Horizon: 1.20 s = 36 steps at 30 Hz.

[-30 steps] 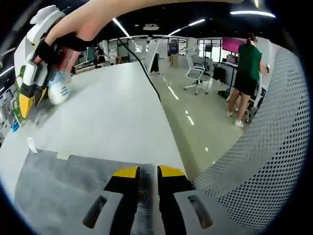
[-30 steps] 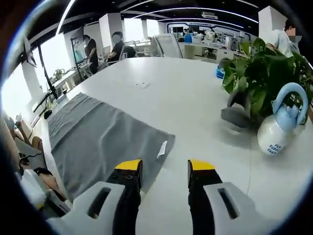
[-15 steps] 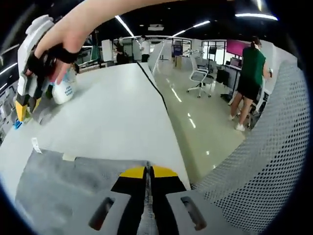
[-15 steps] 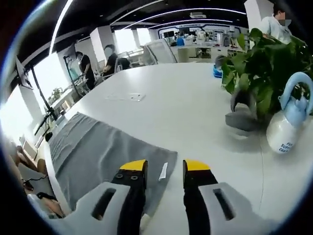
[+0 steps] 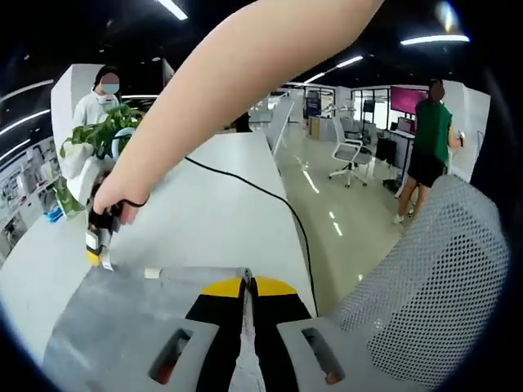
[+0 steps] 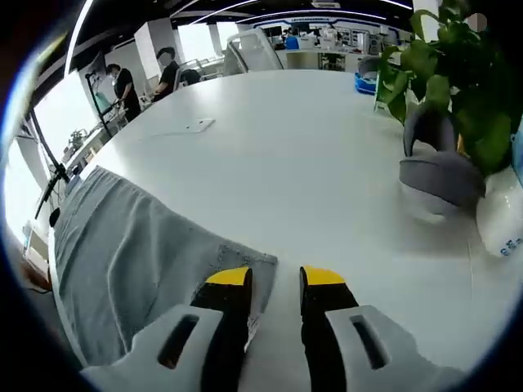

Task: Fold the towel on the table until its edges align and the towel forms a compact rectangular stack.

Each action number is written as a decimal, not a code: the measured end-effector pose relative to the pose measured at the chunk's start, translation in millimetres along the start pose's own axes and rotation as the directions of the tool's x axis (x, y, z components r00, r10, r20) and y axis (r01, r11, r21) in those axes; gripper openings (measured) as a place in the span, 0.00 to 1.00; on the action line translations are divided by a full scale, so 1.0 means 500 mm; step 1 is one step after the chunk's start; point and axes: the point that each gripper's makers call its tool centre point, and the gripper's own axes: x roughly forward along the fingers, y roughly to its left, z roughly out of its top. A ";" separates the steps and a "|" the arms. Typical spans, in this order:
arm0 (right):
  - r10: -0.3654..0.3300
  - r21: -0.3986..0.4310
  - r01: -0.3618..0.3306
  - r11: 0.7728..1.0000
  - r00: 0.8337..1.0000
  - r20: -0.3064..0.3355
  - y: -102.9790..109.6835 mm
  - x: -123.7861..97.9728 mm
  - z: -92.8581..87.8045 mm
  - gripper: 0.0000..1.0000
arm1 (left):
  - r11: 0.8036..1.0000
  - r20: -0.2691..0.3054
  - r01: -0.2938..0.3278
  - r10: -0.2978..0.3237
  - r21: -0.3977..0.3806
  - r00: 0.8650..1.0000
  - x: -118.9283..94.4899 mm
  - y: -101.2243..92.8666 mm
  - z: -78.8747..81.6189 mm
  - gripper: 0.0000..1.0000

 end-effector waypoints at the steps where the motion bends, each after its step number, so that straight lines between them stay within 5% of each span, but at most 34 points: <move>1: -0.012 -0.013 0.012 1.000 1.000 -0.001 -0.013 0.005 -0.005 0.19 | 1.000 0.000 -0.005 0.005 0.005 1.000 -0.004 0.002 0.001 0.03; 5: 0.032 0.059 -0.035 0.998 0.998 0.048 0.000 0.007 0.011 0.13 | 1.000 0.004 -0.024 0.024 -0.002 1.000 -0.019 0.007 0.004 0.03; 11: 0.007 -0.094 -0.002 0.996 0.998 0.061 0.014 0.019 0.019 0.07 | 0.999 -0.023 -0.031 0.031 -0.008 0.999 -0.038 -0.002 -0.020 0.03; 16: 0.006 -0.082 0.002 0.997 0.996 0.089 0.020 0.008 0.030 0.04 | 0.998 -0.017 -0.047 0.046 -0.047 0.999 -0.064 0.006 -0.017 0.03; 19: 0.047 0.007 -0.049 0.999 0.980 0.194 0.035 -0.028 0.078 0.04 | 0.995 0.028 -0.055 0.058 -0.085 0.998 -0.085 0.009 0.011 0.03; 26: 0.105 0.112 -0.145 0.983 0.947 0.302 0.041 -0.114 0.150 0.02 | 0.994 0.110 -0.032 0.043 -0.106 0.993 -0.118 0.004 0.077 0.03; 36: 0.136 0.130 -0.195 0.972 0.921 0.364 0.059 -0.202 0.190 0.01 | 0.994 0.223 -0.005 0.030 -0.111 0.974 -0.152 -0.017 0.181 0.03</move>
